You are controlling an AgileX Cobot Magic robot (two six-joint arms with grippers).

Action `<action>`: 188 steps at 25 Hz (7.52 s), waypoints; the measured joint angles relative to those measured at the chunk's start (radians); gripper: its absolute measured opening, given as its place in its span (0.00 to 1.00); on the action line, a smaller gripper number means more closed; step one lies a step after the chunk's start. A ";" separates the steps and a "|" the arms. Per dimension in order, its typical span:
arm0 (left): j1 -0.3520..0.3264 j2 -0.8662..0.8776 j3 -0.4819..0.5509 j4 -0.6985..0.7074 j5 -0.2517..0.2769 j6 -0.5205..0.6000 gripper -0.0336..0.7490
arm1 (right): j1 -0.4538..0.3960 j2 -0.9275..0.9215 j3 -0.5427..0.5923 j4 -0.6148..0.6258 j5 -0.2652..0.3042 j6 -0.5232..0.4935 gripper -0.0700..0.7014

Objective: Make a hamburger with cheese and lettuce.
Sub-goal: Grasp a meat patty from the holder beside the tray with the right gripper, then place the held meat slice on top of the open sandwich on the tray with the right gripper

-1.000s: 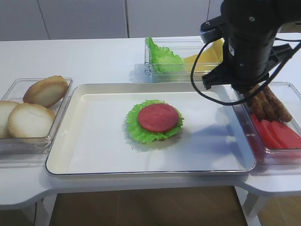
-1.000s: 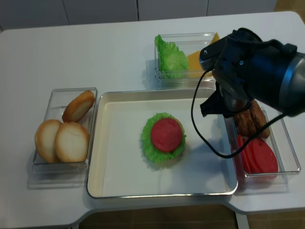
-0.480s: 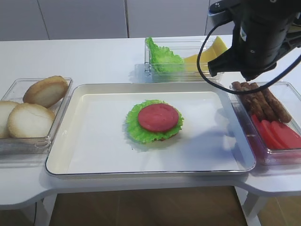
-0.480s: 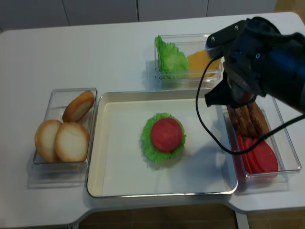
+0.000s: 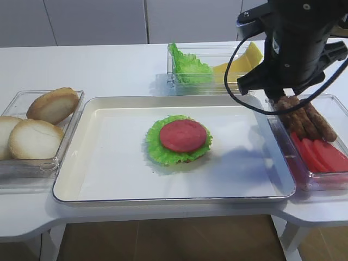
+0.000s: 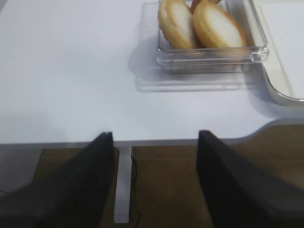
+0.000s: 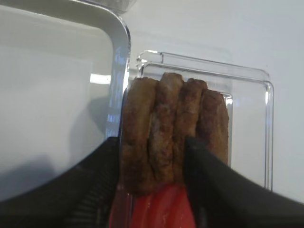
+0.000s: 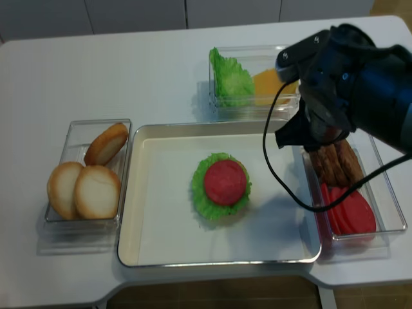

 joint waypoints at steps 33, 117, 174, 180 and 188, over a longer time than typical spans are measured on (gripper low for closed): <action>0.000 0.000 0.000 0.000 0.000 0.000 0.57 | 0.000 0.091 0.000 -0.039 -0.075 -0.028 0.47; 0.000 0.000 0.000 0.000 0.000 0.000 0.57 | 0.001 -0.061 -0.002 -0.038 -0.050 -0.004 0.25; 0.000 0.000 0.000 0.000 0.000 0.000 0.57 | 0.205 -0.199 -0.002 0.101 -0.090 -0.129 0.25; 0.000 0.000 0.000 0.000 0.000 0.000 0.57 | 0.210 -0.182 -0.010 0.095 -0.126 -0.138 0.25; 0.000 0.000 0.000 0.000 0.000 0.000 0.57 | 0.210 -0.057 -0.135 0.109 -0.109 -0.200 0.25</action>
